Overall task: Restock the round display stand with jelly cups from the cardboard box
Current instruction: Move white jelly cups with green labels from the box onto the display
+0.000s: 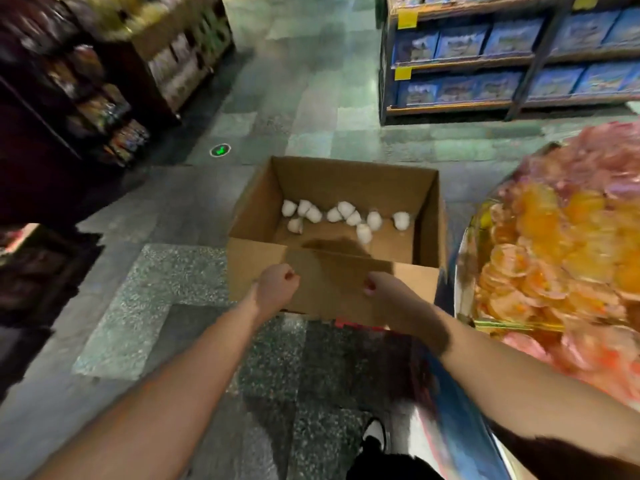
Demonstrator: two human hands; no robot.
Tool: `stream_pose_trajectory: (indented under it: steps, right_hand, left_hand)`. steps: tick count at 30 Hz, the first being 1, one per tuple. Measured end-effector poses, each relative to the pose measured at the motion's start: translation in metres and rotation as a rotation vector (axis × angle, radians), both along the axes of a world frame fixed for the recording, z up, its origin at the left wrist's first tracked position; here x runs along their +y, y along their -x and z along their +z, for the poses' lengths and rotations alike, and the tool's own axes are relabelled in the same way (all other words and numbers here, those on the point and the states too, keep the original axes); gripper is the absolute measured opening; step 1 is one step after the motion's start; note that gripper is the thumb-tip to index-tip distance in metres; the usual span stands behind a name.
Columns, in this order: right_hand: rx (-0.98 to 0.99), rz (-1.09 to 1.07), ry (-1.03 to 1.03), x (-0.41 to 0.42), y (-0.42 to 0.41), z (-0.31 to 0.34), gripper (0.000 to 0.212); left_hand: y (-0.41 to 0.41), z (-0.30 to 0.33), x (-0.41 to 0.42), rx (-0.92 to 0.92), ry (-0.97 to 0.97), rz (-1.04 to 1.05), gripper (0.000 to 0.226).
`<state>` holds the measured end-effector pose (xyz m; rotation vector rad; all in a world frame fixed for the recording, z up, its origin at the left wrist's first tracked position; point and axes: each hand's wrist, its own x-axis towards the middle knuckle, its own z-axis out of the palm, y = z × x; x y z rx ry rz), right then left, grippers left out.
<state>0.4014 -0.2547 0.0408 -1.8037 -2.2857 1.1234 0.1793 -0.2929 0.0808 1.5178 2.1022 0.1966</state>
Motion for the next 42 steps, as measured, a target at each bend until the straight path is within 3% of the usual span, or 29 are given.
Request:
stream_pose_trajectory:
  steps: [3, 12, 18, 26, 29, 32, 36, 42]
  right_hand:
    - [0.002, -0.072, 0.021, 0.037, 0.006, -0.01, 0.01]
    - [-0.031, -0.229, 0.144, 0.141, 0.025, -0.055, 0.036]
    - [-0.134, -0.503, 0.283, 0.218, 0.051, -0.116, 0.027]
    - [-0.205, -0.725, 0.391, 0.312, 0.084, -0.226, 0.053]
    - [-0.286, -0.613, 0.347, 0.337, 0.084, -0.265, 0.064]
    - [-0.343, -0.512, 0.266, 0.359, 0.085, -0.294, 0.064]
    - [-0.287, -0.655, 0.292, 0.382, 0.088, -0.334, 0.072]
    - [-0.166, -0.862, 0.211, 0.385, 0.095, -0.343, 0.065]
  left_hand:
    - [0.024, -0.011, 0.038, -0.067, 0.032, -0.007, 0.016]
    - [0.083, -0.062, 0.164, -0.111, 0.097, -0.004, 0.016]
    - [0.124, -0.128, 0.272, -0.129, 0.218, 0.024, 0.018]
    - [0.16, -0.24, 0.388, -0.065, 0.383, 0.038, 0.05]
    - [0.159, -0.276, 0.414, -0.123, 0.394, 0.072, 0.051]
    - [0.155, -0.31, 0.429, -0.187, 0.385, 0.046, 0.037]
    - [0.153, -0.349, 0.433, -0.104, 0.398, 0.129, 0.066]
    - [0.149, -0.359, 0.437, -0.103, 0.272, 0.171, 0.054]
